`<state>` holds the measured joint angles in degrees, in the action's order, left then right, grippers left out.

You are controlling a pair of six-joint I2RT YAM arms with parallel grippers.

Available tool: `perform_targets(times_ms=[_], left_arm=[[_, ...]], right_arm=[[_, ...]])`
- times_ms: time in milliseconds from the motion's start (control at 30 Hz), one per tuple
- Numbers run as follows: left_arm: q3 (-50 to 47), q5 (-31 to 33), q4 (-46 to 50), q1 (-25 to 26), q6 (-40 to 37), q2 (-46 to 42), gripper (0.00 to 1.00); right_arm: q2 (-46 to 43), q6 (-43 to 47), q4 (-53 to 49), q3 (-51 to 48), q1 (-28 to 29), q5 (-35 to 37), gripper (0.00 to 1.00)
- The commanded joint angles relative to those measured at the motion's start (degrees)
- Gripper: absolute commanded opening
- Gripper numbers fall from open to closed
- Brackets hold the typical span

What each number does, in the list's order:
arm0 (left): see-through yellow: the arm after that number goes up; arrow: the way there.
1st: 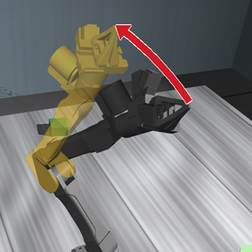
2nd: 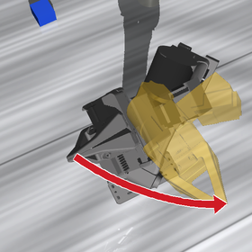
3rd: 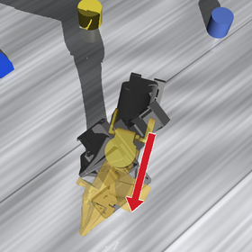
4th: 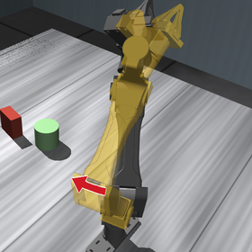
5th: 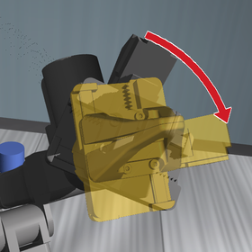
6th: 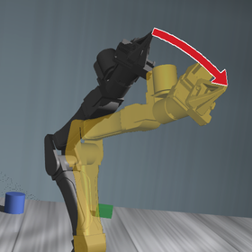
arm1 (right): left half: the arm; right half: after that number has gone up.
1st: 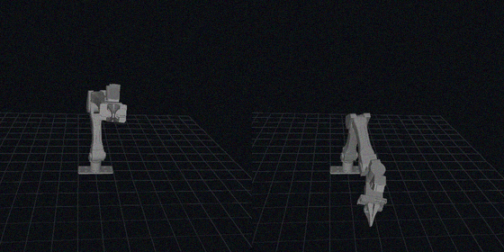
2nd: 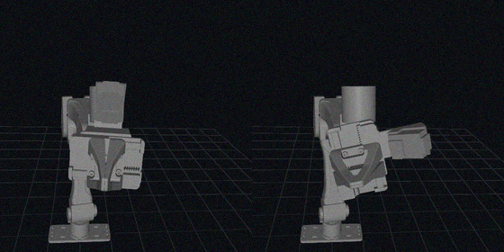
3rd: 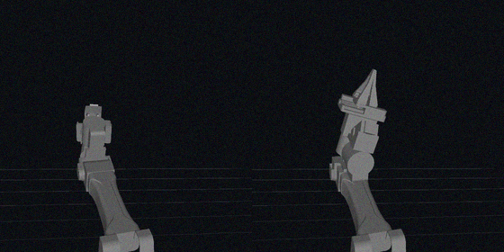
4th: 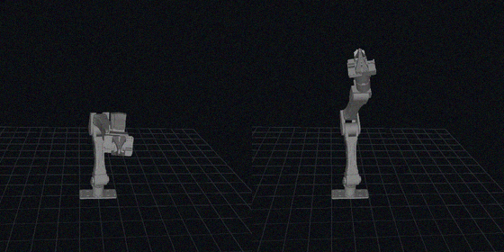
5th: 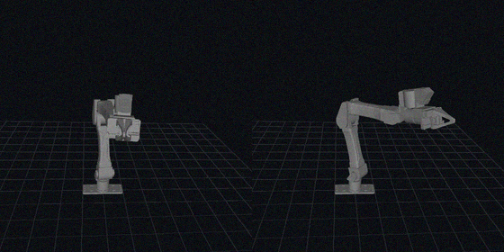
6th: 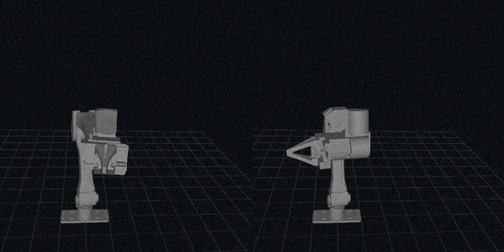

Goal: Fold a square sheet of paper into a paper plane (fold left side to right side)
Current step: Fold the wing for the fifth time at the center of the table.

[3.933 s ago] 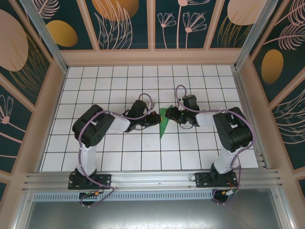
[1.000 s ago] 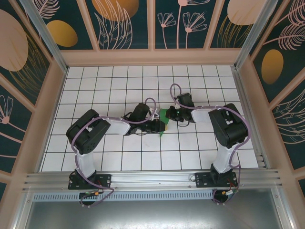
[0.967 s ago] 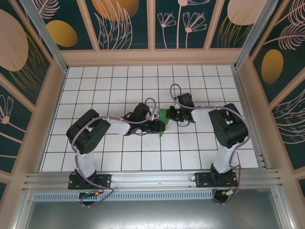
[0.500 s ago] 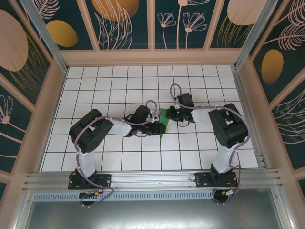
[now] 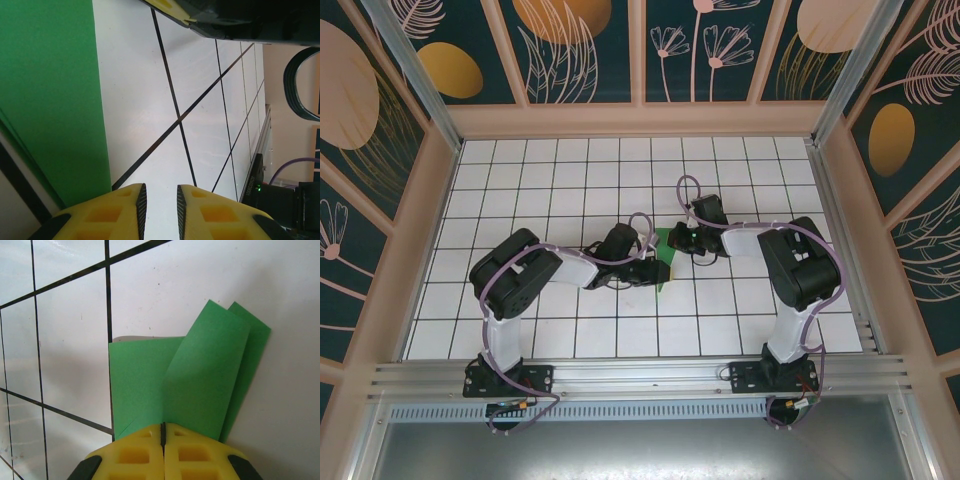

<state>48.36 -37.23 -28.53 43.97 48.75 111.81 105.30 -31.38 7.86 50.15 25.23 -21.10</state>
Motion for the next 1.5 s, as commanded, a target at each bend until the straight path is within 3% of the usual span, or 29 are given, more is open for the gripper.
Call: perform_targets(times_ms=[0,433,900,1167,1467], left_arm=[[-0.28,-0.68,0.92,1.13,0.64,1.56,0.27],[2.02,6.32,12.49,3.57,-3.31,2.99,0.25],[1.30,9.00,13.94,4.10,-3.57,4.57,0.17],[1.62,9.86,14.72,4.11,-3.78,4.96,0.16],[1.30,9.92,15.06,4.10,-3.65,5.17,0.15]], right_arm=[[3.64,1.23,-8.01,-1.29,0.08,3.57,0.07],[-0.08,1.45,-5.62,-1.52,-0.05,2.56,0.00],[-15.04,-0.62,5.26,-11.34,0.15,-3.77,0.00],[-11.00,-1.33,7.62,-10.75,2.11,-4.89,0.00],[-6.89,2.30,4.00,-8.69,2.17,0.79,0.00]])
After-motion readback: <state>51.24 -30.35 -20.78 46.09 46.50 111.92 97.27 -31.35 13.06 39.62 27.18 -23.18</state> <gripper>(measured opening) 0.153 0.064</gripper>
